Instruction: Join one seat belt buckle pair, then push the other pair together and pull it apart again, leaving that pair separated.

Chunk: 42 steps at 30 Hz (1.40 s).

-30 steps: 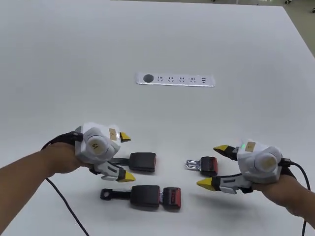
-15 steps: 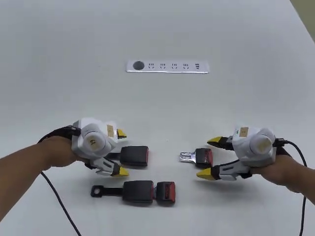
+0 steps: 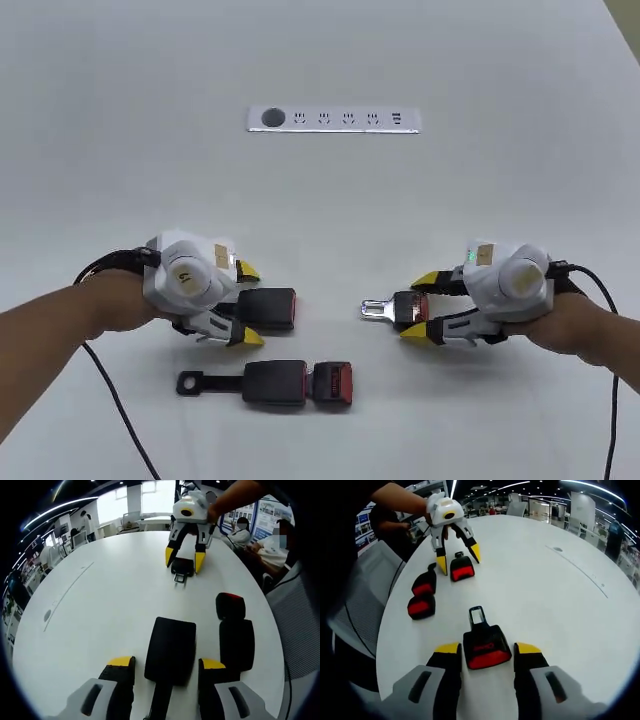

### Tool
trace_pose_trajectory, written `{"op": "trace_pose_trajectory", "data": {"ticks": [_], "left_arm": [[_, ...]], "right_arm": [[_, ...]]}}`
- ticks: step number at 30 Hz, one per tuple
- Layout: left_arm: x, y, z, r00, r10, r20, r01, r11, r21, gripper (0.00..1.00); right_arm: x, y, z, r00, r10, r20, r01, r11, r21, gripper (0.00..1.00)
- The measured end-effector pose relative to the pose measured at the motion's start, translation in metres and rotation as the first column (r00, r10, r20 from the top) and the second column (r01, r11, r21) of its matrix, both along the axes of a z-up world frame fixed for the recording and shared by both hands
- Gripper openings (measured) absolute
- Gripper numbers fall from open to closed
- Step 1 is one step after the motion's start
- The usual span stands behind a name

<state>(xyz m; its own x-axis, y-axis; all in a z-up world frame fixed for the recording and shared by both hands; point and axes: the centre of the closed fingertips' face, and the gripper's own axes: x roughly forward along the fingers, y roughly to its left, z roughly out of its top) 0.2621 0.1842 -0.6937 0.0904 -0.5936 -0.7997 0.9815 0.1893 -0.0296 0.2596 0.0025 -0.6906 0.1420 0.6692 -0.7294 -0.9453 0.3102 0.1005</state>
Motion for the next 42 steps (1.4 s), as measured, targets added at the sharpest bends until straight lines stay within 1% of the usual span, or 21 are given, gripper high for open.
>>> {"op": "trace_pose_trajectory", "data": {"ticks": [1, 2, 3, 5, 6, 7, 8, 9, 12, 15, 19, 20, 27, 33, 40, 42], "left_arm": [[0.002, 0.0, 0.001, 1.0, 0.005, 0.0, -0.005, 1.0, -0.002, 0.48], [0.003, 0.0, 0.002, 1.0, 0.016, -0.004, -0.016, 1.0, -0.003, 0.42], [0.003, 0.001, 0.002, 1.0, 0.021, -0.016, -0.021, 1.0, -0.006, 0.4], [0.004, 0.001, 0.001, 1.0, 0.025, -0.012, -0.025, 1.0, -0.006, 0.39], [0.005, 0.001, 0.001, 1.0, 0.015, -0.001, -0.015, 1.0, -0.005, 0.39], [0.005, 0.0, 0.001, 1.0, 0.018, -0.004, -0.018, 1.0, -0.007, 0.38], [0.005, -0.002, 0.002, 1.0, 0.016, 0.0, -0.016, 1.0, -0.015, 0.35], [0.006, -0.003, 0.002, 1.0, 0.01, 0.01, -0.01, 1.0, -0.019, 0.35], [0.006, -0.002, 0.002, 1.0, 0.003, 0.011, -0.003, 1.0, -0.016, 0.34], [0.007, -0.002, 0.003, 1.0, -0.009, 0.012, 0.009, 1.0, -0.017, 0.34], [0.005, -0.004, 0.003, 0.999, -0.048, 0.014, 0.048, 0.999, 0.002, 0.34], [0.004, -0.005, 0.004, 0.998, -0.067, 0.016, 0.067, 0.998, 0.012, 0.34], [0.001, -0.007, 0.004, 0.993, -0.116, 0.006, 0.115, 0.992, 0.044, 0.34], [0.0, -0.006, 0.003, 0.99, -0.138, 0.0, 0.137, 0.989, 0.061, 0.34], [-0.001, -0.005, 0.002, 0.99, -0.143, -0.004, 0.143, 0.987, 0.069, 0.34], [-0.001, -0.005, 0.001, 0.989, -0.147, -0.005, 0.147, 0.986, 0.073, 0.34]], "right_arm": [[0.001, 0.0, 0.0, 1.0, -0.004, 0.001, 0.004, 1.0, -0.001, 0.37], [0.001, 0.0, 0.0, 1.0, -0.003, -0.001, 0.003, 1.0, 0.0, 0.37], [0.001, 0.0, 0.0, 1.0, -0.001, 0.001, 0.001, 1.0, 0.002, 0.36], [0.001, 0.0, 0.0, 1.0, 0.001, 0.002, -0.001, 1.0, 0.004, 0.35], [0.001, 0.0, 0.0, 1.0, 0.006, 0.004, -0.006, 1.0, 0.001, 0.35], [0.001, 0.001, 0.0, 1.0, 0.007, 0.005, -0.007, 1.0, -0.002, 0.35], [0.001, 0.0, 0.0, 1.0, 0.008, 0.006, -0.008, 1.0, -0.003, 0.35], [0.002, 0.0, -0.001, 1.0, 0.009, 0.008, -0.009, 1.0, -0.003, 0.35], [0.003, -0.001, -0.001, 1.0, 0.012, 0.008, -0.012, 1.0, -0.003, 0.35], [0.003, -0.001, -0.001, 1.0, 0.023, 0.009, -0.023, 1.0, -0.02, 0.35], [0.004, -0.002, -0.002, 0.999, 0.036, 0.004, -0.036, 0.999, -0.041, 0.34], [0.004, -0.002, -0.002, 0.999, 0.046, 0.003, -0.045, 0.998, -0.045, 0.34], [0.002, -0.002, -0.003, 0.996, 0.085, -0.009, -0.086, 0.993, -0.077, 0.34], [0.001, -0.002, -0.004, 0.994, 0.105, -0.014, -0.106, 0.99, -0.097, 0.34], [-0.001, 0.008, -0.004, 0.993, 0.119, -0.013, -0.12, 0.988, -0.099, 0.34], [0.001, 0.011, -0.004, 0.993, 0.12, -0.01, -0.12, 0.988, -0.098, 0.34]]}}
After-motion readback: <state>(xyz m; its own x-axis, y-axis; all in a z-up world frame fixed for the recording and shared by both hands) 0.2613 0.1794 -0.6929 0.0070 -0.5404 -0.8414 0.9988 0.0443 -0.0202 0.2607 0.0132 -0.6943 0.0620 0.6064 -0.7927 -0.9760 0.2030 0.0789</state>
